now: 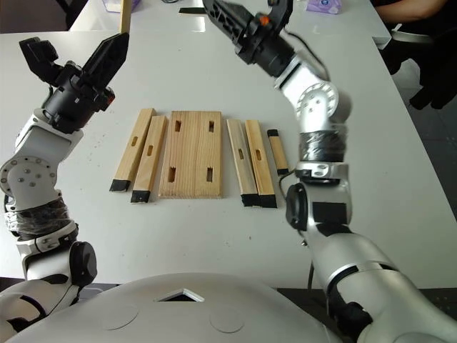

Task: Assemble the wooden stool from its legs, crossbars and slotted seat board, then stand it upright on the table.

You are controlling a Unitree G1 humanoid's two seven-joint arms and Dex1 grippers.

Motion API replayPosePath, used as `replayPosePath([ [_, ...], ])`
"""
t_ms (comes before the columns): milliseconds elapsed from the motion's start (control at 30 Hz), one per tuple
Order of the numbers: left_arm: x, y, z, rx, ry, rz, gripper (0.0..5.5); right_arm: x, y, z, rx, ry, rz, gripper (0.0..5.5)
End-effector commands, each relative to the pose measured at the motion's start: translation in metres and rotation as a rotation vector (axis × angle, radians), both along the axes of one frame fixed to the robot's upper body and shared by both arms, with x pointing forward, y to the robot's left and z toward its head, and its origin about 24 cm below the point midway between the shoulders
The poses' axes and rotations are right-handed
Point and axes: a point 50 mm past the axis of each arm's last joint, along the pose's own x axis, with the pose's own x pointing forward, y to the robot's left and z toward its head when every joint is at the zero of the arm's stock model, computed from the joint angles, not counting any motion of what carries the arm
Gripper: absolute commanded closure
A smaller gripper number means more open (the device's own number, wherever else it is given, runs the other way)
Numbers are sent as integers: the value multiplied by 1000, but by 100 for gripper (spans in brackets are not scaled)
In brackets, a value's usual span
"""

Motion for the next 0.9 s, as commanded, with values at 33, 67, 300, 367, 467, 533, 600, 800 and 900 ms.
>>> replayPosePath([
  [33,-9,-3,-4,61,3,-119,418,-15,-4,23,-19,-48,183,181],
  [67,-10,-3,-3,69,0,-142,418,-17,-4,26,-20,-49,208,181],
  [300,-14,-7,-1,98,-26,-226,418,-25,7,27,-66,-41,294,181],
  [367,-14,-9,-3,106,-22,-242,418,-27,8,27,-63,-37,306,181],
  [467,-14,-13,-7,111,-9,-261,418,-28,13,24,-68,-25,314,181],
  [533,-16,-14,-9,113,-6,-268,418,-29,16,21,-72,-17,318,181],
  [600,-16,-14,-10,116,-2,-270,418,-30,17,20,-68,-13,322,204],
  [800,-14,-13,-11,122,-3,-274,418,-32,15,19,-44,-5,325,289],
  [900,-13,-12,-13,127,2,-267,418,-33,14,22,-18,-3,332,330],
])
